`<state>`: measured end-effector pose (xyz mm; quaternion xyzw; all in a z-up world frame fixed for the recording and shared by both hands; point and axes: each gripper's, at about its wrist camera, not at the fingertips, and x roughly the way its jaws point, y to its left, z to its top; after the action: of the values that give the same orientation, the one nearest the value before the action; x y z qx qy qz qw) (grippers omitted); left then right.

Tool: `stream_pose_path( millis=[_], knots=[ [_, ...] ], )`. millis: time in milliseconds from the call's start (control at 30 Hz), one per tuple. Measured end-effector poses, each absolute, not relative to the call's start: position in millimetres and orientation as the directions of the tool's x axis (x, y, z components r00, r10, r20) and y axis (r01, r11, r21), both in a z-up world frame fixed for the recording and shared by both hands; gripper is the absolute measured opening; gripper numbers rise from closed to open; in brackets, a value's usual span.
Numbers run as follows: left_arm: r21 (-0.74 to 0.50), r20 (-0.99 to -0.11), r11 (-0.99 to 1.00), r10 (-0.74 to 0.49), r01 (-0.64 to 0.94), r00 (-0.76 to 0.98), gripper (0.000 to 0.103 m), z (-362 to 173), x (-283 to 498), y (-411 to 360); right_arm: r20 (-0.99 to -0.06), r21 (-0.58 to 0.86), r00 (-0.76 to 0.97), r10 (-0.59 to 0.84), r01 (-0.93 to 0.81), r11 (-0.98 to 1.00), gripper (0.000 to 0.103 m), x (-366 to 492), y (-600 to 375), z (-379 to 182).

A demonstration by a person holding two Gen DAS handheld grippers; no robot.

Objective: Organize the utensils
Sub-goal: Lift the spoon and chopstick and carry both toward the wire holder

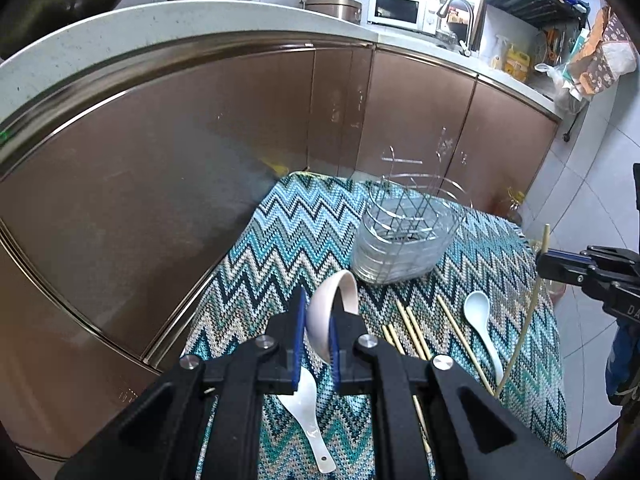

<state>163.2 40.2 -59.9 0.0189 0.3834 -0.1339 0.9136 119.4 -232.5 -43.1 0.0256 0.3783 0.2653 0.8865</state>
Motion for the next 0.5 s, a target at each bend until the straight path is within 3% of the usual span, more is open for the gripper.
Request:
stream_pose_path(
  millis=[500],
  knots=[
    [-0.077, -0.626, 0.974, -0.214, 0.213, 0.75, 0.01, -14.5, 174.9, 43.6, -0.564, 0.204, 0.667, 0.487, -0.459, 0.865, 0.005, 126.8, -245.3, 12.0]
  ],
)
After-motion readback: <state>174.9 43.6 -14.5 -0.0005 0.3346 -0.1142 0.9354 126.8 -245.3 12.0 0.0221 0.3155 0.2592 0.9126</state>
